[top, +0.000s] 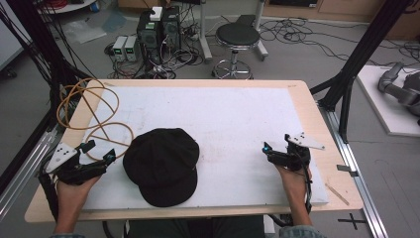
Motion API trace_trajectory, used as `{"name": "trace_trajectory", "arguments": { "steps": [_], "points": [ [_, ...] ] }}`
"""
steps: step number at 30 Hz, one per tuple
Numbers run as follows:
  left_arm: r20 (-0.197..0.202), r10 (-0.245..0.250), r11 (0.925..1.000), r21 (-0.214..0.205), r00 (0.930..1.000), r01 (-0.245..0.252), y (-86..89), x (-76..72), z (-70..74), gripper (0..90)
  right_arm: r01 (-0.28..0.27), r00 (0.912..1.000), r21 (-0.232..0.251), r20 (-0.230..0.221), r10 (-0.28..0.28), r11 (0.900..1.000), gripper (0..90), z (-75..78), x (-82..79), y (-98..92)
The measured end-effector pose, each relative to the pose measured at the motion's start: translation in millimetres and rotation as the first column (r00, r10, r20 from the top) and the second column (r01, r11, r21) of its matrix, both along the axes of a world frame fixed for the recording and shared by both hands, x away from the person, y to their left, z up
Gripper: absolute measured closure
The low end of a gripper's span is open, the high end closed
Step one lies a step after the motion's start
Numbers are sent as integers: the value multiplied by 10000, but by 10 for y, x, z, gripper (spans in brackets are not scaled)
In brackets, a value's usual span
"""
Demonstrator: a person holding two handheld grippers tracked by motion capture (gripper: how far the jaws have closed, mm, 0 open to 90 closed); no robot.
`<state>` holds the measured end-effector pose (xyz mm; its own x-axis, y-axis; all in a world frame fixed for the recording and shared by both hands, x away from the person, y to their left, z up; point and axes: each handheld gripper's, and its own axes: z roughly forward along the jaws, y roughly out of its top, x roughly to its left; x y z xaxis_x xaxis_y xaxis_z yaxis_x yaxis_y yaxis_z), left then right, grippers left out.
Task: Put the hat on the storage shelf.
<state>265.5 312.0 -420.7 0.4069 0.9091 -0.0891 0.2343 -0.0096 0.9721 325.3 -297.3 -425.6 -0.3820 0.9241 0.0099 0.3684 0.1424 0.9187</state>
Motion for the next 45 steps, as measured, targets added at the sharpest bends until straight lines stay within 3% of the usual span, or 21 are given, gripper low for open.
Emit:
{"name": "trace_trajectory", "arguments": {
  "steps": [17, 23, 45],
  "points": [
    [55, -165, 9998, 68, 9998, 164, -37, -21, 25, 163, 29, 10000, -155, -31, -29, 9999, 131, -1, -5, 2],
    [-125, -147, 9999, 66, 9998, 147, -27, -11, 1, 163, -4, 9999, -139, -111, 3, 9999, 131, -8, 5, -1],
    [47, -959, 9953, 120, 9954, 958, -257, -38, 89, 163, 34, 9998, -283, -197, -39, 9996, 131, -12, 8, 3]
  ]
}}
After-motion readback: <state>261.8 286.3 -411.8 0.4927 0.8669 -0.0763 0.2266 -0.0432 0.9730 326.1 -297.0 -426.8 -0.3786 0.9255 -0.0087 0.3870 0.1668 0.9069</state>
